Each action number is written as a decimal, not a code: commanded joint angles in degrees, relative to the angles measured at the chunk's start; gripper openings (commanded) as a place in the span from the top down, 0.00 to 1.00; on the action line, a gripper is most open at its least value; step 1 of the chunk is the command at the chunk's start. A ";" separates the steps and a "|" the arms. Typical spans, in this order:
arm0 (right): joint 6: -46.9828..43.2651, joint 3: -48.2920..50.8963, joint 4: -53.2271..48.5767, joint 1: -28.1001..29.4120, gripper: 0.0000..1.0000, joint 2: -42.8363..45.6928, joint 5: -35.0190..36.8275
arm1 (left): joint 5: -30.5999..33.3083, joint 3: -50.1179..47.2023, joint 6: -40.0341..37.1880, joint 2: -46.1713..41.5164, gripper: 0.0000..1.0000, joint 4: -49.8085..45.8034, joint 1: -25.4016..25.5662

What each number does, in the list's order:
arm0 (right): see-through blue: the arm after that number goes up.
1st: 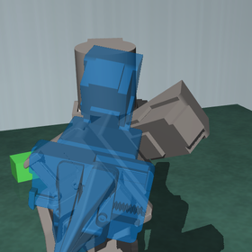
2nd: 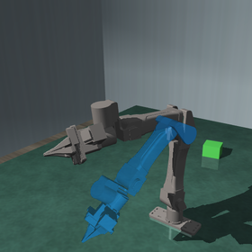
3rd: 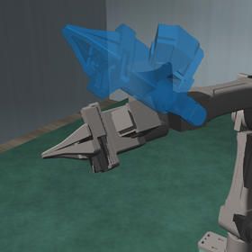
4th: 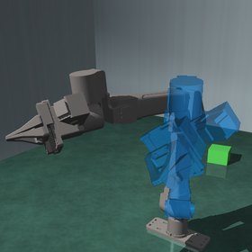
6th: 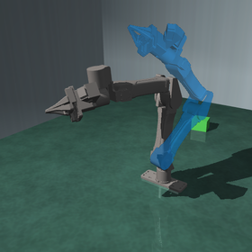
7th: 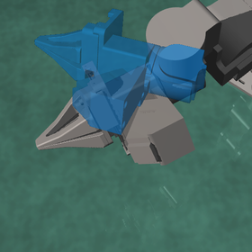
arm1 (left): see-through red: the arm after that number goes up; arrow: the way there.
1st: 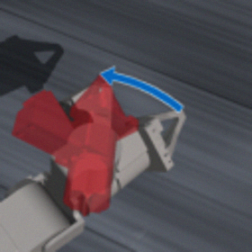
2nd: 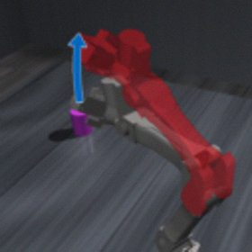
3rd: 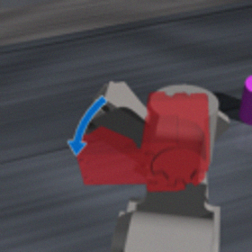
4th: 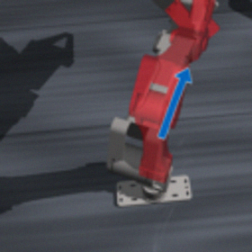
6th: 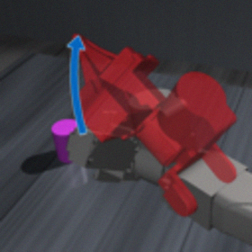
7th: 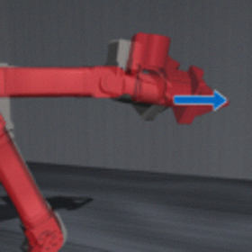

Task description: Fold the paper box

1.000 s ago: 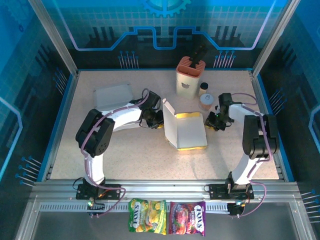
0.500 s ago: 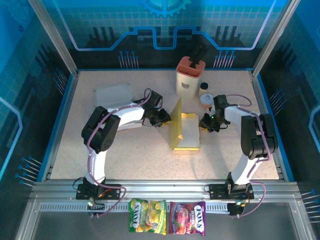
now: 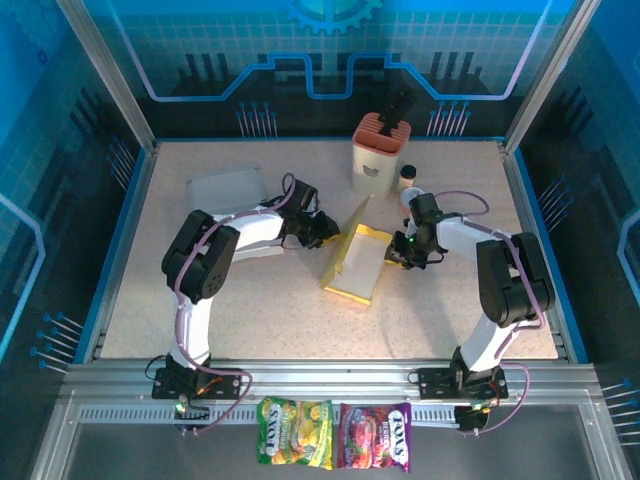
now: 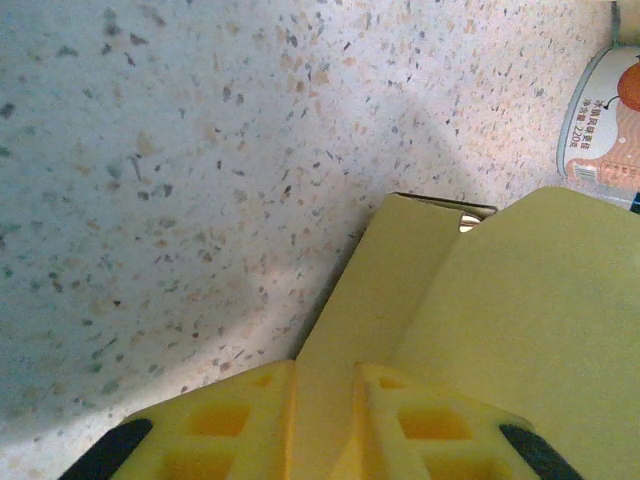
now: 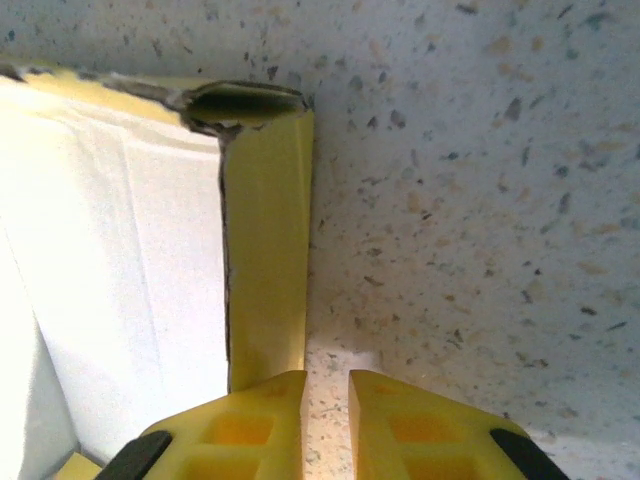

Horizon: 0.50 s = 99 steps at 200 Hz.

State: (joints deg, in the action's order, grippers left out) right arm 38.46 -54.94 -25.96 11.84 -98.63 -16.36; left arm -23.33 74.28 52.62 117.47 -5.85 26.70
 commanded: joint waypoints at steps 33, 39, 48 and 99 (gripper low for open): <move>10.29 4.21 5.22 4.26 0.81 4.58 -0.40 | -8.51 5.51 -1.39 5.39 0.77 -1.44 -0.60; 11.74 4.22 5.74 4.74 0.81 5.19 -0.12 | -8.81 6.36 -1.74 5.88 0.77 -1.95 -0.64; 14.20 6.53 6.65 5.67 0.81 6.08 0.33 | -9.43 7.49 -2.03 6.68 0.77 -2.55 -0.81; 29.92 10.66 10.65 12.85 0.80 9.44 5.03 | -12.51 17.89 -3.76 12.68 0.77 -7.71 -1.12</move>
State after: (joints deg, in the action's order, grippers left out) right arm 57.43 -46.37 -20.21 21.52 -91.57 -14.06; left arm -30.94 87.24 50.81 127.04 -8.58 25.23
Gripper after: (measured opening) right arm 0.199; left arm 0.233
